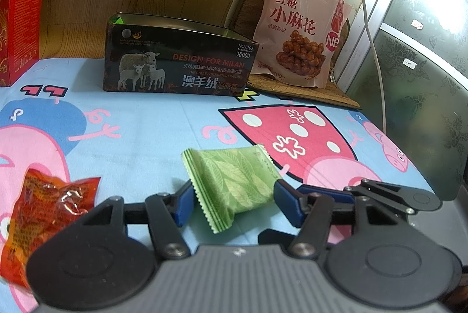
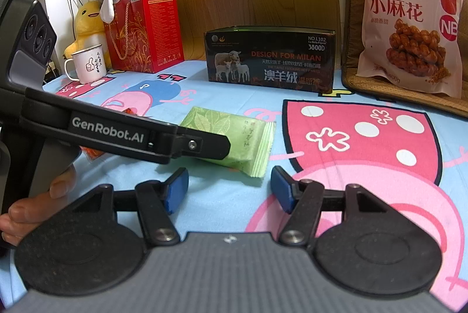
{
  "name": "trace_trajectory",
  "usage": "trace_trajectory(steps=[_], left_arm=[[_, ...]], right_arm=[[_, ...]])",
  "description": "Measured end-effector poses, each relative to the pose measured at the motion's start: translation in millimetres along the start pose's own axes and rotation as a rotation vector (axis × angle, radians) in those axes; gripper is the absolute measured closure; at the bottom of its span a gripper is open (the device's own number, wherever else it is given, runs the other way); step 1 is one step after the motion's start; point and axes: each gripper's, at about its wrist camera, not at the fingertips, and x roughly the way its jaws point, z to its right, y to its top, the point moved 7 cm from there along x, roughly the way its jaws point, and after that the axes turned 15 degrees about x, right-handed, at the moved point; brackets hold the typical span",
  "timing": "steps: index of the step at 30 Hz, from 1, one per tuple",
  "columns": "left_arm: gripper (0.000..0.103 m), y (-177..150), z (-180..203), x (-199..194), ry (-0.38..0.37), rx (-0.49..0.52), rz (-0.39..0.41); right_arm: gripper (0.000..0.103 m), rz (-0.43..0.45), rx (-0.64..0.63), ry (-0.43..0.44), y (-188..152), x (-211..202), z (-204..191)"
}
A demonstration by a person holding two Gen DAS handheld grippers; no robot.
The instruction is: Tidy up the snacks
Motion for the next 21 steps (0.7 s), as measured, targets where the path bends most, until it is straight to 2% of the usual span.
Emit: trace_trajectory(steps=[15, 17, 19, 20, 21], left_arm=[[0.046, 0.0, -0.2, -0.2, -0.002, 0.000, 0.000], [0.047, 0.1, -0.3, -0.4, -0.004, -0.003, 0.000], [0.047, 0.1, -1.3, -0.9, -0.007, -0.007, 0.000], [0.047, 0.1, -1.7, -1.2, -0.010, -0.010, 0.001], [0.047, 0.2, -2.0, -1.3, -0.009, -0.012, 0.000]], right_arm=[[0.039, 0.001, -0.005, -0.005, -0.3, 0.5, -0.9], [0.043, 0.000, -0.004, 0.003, 0.4, 1.5, -2.2], [0.058, -0.001, -0.004, 0.009, 0.8, 3.2, -4.4], [0.060, -0.001, -0.006, 0.010, 1.1, 4.3, -5.9], [0.067, -0.001, -0.006, 0.010, 1.4, 5.2, -6.8]])
